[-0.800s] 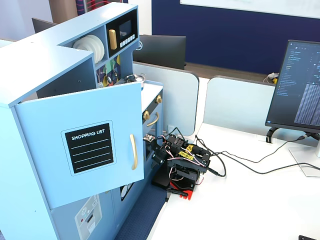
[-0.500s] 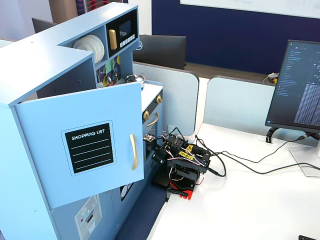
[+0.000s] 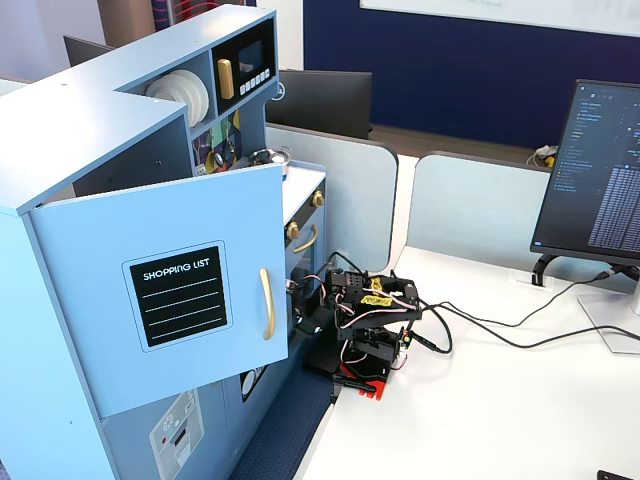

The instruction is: Close the left cabinet door

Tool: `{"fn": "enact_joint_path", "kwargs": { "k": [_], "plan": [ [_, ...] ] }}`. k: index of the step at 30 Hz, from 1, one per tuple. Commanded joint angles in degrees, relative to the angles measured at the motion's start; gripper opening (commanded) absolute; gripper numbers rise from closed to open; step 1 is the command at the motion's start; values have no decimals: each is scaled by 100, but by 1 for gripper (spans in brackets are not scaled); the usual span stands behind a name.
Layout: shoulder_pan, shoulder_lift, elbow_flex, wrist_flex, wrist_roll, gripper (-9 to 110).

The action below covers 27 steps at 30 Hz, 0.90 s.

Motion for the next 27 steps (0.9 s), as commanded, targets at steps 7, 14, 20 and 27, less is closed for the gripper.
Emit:
{"fn": "enact_joint_path", "kwargs": {
  "k": [7, 14, 20, 27],
  "plan": [
    [-3595, -527, -1081, -2637, -1749, 0],
    [-5238, -1011, -1169, -4614, -2355, 0],
    [-6196, -1582, -1380, -5766, -2522, 0],
    [-6697, -2443, -1740, -6460, -2628, 0]
  ]
}}
